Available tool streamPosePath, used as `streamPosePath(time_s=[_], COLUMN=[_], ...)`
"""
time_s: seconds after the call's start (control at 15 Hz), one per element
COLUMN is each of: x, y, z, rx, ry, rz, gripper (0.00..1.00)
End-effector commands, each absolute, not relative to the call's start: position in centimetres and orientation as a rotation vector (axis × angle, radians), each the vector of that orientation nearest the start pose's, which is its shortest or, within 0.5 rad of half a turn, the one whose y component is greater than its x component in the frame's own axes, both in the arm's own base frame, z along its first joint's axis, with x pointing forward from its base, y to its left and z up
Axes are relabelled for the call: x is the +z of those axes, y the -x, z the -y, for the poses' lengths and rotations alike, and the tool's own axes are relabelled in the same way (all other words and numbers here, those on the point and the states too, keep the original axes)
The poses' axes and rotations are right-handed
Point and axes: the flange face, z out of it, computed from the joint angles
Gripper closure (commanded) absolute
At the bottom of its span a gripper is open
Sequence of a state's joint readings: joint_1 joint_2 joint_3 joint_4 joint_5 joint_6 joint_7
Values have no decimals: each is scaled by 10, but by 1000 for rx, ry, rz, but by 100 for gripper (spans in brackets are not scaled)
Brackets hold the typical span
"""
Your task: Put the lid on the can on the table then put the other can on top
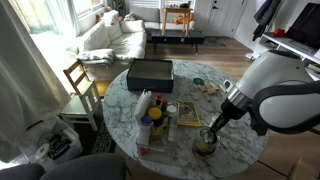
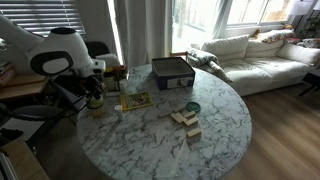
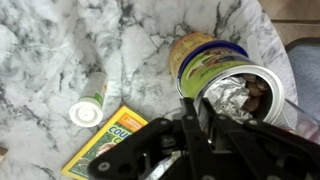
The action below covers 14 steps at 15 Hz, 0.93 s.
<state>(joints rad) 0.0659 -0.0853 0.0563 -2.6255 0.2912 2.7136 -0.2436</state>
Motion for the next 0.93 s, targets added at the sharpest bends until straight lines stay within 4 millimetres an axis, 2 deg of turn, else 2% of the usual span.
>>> streamPosePath(time_s=[0.0, 0.87], x=[283, 296], y=[-441, -441], z=[-40, -37], rx=[-243, -263], ry=[3010, 3026], rz=[137, 131], gripper=[97, 97])
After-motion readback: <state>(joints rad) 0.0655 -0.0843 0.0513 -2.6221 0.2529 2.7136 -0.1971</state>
